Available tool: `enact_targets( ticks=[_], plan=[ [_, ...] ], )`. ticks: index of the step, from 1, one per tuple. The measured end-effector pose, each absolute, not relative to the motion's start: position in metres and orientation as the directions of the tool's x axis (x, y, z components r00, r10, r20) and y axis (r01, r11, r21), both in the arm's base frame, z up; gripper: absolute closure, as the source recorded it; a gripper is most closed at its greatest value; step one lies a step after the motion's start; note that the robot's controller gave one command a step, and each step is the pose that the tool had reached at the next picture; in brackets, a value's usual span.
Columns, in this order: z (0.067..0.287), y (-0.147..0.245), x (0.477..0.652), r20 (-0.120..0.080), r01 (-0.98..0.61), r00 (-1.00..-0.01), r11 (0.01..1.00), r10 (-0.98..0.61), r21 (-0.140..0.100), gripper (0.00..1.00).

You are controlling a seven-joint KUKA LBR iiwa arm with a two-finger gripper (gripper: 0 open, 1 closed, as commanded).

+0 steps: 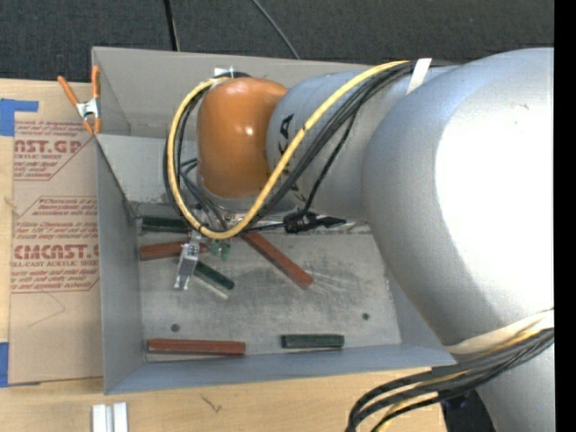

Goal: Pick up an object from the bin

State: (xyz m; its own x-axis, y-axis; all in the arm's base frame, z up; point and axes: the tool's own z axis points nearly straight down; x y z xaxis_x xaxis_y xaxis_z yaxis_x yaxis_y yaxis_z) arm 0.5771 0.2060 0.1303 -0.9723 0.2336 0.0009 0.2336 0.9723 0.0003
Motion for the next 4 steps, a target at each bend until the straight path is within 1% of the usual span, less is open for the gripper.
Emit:
enact_targets(
  ticks=[1,2,3,4],
  plan=[
    [0.0787,0.2393,0.5836,-0.003,0.356,-0.934,0.934,0.356,0.003,0.0],
    [0.0806,0.2383,0.5842,-0.007,0.361,-0.933,0.933,0.361,0.003,1.0],
    [0.0806,0.2383,0.5842,-0.007,0.361,-0.933,0.933,0.361,0.004,1.0],
    [0.0836,0.238,0.5829,-0.002,0.361,-0.933,0.933,0.361,-0.001,1.0]
  ],
)
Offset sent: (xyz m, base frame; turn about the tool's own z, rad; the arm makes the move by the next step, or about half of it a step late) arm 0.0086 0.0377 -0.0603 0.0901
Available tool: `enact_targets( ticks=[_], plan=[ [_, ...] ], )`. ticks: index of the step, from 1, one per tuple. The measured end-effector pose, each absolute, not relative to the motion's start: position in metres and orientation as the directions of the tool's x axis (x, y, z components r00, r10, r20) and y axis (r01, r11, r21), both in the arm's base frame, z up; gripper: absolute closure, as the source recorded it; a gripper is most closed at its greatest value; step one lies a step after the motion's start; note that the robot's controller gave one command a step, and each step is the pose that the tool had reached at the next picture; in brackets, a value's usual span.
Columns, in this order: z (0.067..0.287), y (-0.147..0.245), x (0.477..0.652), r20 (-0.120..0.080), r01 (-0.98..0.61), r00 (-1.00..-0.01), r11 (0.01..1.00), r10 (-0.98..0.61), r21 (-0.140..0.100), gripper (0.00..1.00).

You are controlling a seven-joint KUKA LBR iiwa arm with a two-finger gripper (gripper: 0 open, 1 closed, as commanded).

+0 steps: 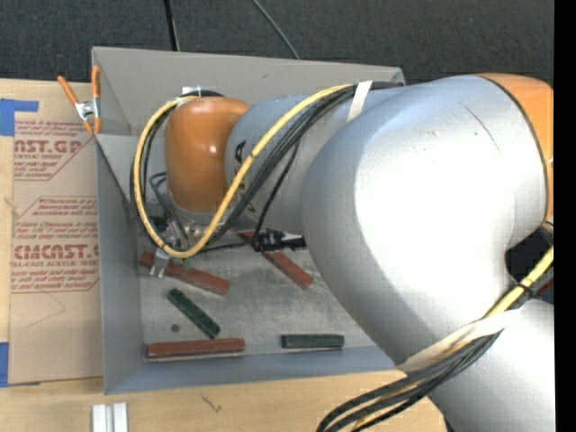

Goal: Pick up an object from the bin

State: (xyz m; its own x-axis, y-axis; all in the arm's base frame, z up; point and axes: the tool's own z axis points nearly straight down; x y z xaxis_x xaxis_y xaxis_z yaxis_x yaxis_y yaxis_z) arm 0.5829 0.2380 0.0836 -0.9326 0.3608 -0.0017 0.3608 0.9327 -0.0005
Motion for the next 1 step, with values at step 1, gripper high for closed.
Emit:
enact_targets(
  ticks=[1],
  plan=[
    [0.1021,0.2377,0.5808,0.006,0.361,-0.933,0.933,0.361,-0.005,1.0]
  ],
)
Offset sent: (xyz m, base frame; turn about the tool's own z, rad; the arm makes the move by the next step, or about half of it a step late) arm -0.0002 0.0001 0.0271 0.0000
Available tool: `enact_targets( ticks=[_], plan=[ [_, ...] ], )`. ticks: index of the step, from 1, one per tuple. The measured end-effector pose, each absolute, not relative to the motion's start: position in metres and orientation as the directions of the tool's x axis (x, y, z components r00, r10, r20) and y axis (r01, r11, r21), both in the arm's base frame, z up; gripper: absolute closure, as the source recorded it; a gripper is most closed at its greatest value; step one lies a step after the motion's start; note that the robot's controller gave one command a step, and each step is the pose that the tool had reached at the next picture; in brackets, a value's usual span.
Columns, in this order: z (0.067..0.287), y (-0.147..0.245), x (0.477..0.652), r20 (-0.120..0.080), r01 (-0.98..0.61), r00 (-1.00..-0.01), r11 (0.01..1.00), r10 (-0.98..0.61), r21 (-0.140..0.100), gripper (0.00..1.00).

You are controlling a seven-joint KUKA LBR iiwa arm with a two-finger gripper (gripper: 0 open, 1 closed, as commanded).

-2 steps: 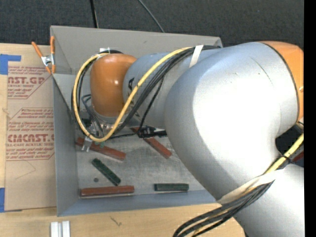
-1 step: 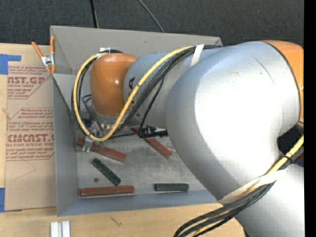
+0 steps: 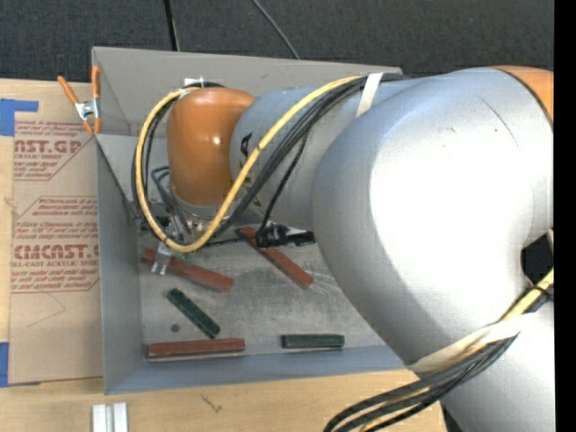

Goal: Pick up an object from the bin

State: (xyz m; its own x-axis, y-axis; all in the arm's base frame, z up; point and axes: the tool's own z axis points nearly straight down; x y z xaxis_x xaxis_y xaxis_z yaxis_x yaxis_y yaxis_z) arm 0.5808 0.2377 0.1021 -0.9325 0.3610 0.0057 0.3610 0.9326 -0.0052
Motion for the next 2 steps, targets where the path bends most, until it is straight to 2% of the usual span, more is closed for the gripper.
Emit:
enact_targets(
  ticks=[2],
  plan=[
    [0.135,0.239,0.582,0.002,0.36,-0.933,0.933,0.36,-0.001,1.0]
  ],
)
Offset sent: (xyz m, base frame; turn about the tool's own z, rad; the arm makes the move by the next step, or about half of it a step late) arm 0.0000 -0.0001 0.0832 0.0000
